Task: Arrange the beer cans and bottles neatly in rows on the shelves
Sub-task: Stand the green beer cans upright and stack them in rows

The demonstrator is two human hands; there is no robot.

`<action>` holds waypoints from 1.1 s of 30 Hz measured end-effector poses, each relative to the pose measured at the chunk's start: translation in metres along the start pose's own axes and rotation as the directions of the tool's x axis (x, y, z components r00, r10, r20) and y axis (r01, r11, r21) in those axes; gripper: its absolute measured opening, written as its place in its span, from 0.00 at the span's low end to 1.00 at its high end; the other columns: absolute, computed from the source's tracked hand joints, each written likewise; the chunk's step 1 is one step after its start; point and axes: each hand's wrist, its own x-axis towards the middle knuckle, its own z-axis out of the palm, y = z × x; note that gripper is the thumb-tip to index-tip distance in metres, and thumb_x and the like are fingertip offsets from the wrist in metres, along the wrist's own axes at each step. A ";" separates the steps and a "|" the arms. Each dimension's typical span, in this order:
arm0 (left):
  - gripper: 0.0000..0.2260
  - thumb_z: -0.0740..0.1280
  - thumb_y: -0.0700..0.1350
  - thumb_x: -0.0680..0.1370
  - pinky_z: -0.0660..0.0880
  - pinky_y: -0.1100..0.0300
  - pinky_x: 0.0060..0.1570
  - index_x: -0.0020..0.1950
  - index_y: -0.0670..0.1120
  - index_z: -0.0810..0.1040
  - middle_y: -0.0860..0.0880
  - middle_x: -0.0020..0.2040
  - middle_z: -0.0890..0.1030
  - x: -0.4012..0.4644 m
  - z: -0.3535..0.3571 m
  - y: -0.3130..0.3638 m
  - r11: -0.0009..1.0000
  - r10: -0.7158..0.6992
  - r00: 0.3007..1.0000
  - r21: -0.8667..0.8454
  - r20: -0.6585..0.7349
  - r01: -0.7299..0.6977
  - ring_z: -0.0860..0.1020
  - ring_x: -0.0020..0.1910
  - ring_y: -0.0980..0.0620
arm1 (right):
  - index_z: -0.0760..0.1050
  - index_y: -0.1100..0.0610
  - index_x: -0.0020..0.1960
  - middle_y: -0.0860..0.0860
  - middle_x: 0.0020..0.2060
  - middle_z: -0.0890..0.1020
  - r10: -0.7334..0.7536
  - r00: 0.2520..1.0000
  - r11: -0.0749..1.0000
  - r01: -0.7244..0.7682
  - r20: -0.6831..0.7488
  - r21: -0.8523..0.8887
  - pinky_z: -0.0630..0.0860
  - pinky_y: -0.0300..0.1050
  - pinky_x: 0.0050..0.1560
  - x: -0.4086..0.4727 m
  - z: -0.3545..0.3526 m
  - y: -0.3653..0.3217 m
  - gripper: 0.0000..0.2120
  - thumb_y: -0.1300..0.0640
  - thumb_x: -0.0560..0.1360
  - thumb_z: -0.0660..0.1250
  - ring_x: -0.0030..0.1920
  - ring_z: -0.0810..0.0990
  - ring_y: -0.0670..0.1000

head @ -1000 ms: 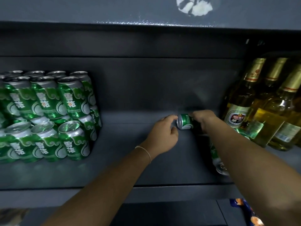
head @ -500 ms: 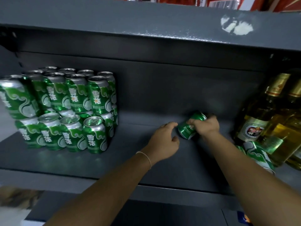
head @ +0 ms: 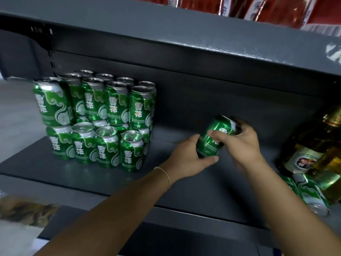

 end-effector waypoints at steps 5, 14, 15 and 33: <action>0.20 0.77 0.56 0.66 0.77 0.62 0.44 0.52 0.52 0.75 0.57 0.46 0.81 -0.008 -0.029 0.006 0.998 -0.024 0.997 -0.067 -0.074 0.019 0.79 0.44 0.61 | 0.75 0.62 0.63 0.55 0.52 0.85 -0.049 0.998 0.997 0.046 0.048 0.065 0.83 0.47 0.50 -0.019 0.026 -0.027 0.32 0.63 0.63 0.83 0.50 0.85 0.51; 0.18 0.77 0.55 0.64 0.81 0.53 0.46 0.49 0.52 0.78 0.54 0.44 0.83 -0.028 -0.083 -0.003 0.973 0.008 0.994 -0.228 -0.107 -0.033 0.82 0.42 0.56 | 0.79 0.65 0.56 0.56 0.48 0.87 -0.037 0.985 0.993 0.017 0.166 0.119 0.82 0.46 0.50 -0.048 0.065 -0.053 0.18 0.66 0.68 0.77 0.52 0.86 0.56; 0.19 0.77 0.56 0.63 0.80 0.50 0.47 0.50 0.52 0.78 0.53 0.44 0.84 -0.030 -0.089 -0.005 0.970 0.011 0.994 -0.240 -0.105 -0.036 0.82 0.43 0.55 | 0.79 0.65 0.56 0.56 0.48 0.87 -0.036 0.982 0.994 0.015 0.183 0.111 0.82 0.46 0.49 -0.050 0.070 -0.055 0.18 0.66 0.68 0.77 0.52 0.86 0.56; 0.21 0.77 0.56 0.66 0.80 0.51 0.46 0.54 0.51 0.76 0.55 0.46 0.83 -0.073 -0.208 -0.048 0.995 0.080 0.986 -0.052 -0.147 -0.089 0.82 0.44 0.58 | 0.75 0.61 0.55 0.52 0.41 0.87 -0.085 0.976 0.983 0.049 0.201 0.178 0.82 0.44 0.40 -0.089 0.196 -0.083 0.21 0.72 0.66 0.77 0.43 0.87 0.51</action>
